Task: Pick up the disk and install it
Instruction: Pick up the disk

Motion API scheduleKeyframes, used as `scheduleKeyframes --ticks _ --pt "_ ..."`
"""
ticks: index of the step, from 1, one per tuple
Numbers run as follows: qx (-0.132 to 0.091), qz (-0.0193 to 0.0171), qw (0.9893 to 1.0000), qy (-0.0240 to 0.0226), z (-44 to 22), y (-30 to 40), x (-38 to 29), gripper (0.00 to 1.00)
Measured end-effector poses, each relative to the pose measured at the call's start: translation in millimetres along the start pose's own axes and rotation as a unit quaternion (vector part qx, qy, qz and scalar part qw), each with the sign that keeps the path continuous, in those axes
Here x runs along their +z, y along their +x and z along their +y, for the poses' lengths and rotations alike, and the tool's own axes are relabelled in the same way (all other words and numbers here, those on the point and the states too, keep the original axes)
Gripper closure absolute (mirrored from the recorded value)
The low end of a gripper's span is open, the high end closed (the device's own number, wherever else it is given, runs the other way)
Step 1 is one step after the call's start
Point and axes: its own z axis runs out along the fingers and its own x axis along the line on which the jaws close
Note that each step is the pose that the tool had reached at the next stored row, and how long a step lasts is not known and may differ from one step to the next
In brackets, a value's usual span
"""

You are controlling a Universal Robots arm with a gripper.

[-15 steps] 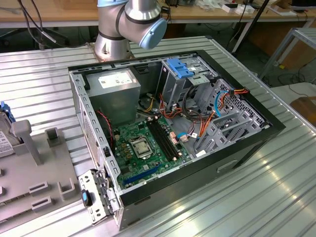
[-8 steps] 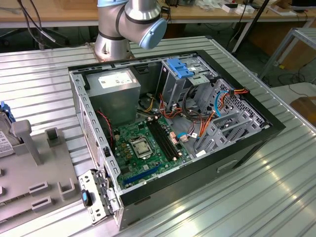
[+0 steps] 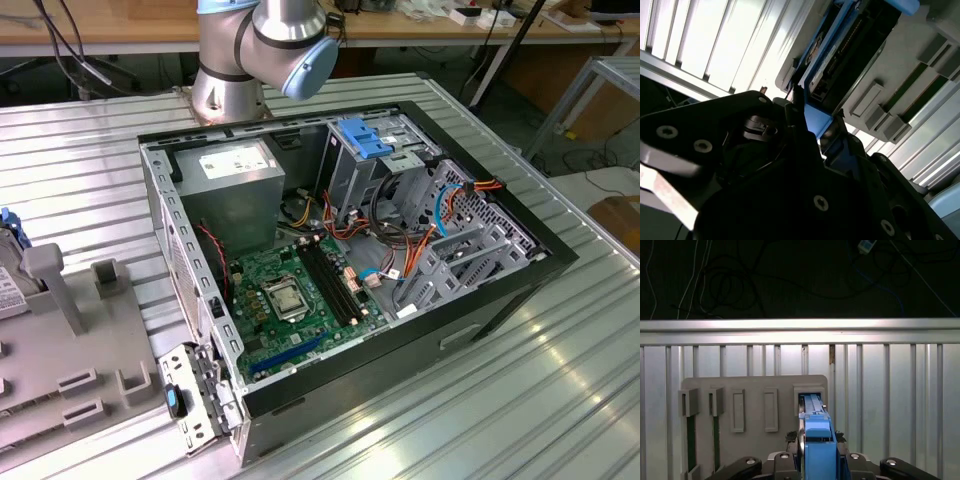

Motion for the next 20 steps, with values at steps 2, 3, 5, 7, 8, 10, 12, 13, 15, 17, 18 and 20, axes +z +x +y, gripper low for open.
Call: scheduleKeyframes --ticks 2,3,5,7,8,10,12,13,15,17,18,20 --pt "0.000 0.0000 1.0000 0.0000 0.0 0.0 0.0 0.63" --pt "0.000 0.0000 1.0000 0.0000 0.0 0.0 0.0 0.63" --pt "0.000 0.0000 1.0000 0.0000 0.0 0.0 0.0 0.63" --pt "0.000 0.0000 1.0000 -0.0001 0.0 -0.1 0.1 0.63" --pt "0.000 0.0000 1.0000 -0.0001 0.0 0.0 0.2 0.63" --pt "0.000 0.0000 1.0000 0.0000 0.0 0.0 0.4 0.63" --pt "0.000 0.0000 1.0000 0.0000 0.0 0.0 0.4 0.63" --pt "0.000 0.0000 1.0000 0.0000 0.0 0.0 0.4 0.63" --pt "0.000 0.0000 1.0000 0.0001 0.0 -0.1 -2.7 0.63" --pt "0.000 0.0000 1.0000 0.0000 -0.1 -0.1 -8.8 0.63" --pt "0.000 0.0000 1.0000 0.0000 -0.1 -0.1 -11.0 0.63" --pt "0.000 -0.0001 1.0000 0.0001 -0.1 -0.1 -11.6 0.63"
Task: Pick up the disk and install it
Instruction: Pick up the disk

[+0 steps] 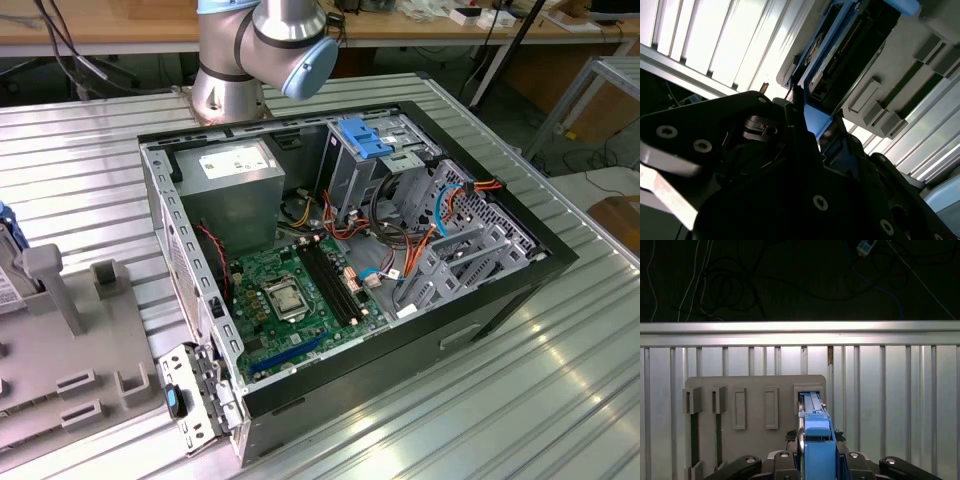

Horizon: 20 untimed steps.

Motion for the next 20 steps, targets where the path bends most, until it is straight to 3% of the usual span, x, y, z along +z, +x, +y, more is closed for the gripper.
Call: scheduleKeyframes --ticks 7,13,20 --pt "0.000 0.0001 1.0000 0.0007 0.0 0.1 -1.3 0.63" --pt "0.000 0.0000 1.0000 0.0029 -0.1 0.0 -13.8 0.63" --pt "0.000 0.0000 1.0000 0.0039 -0.3 -0.1 -33.1 0.63"
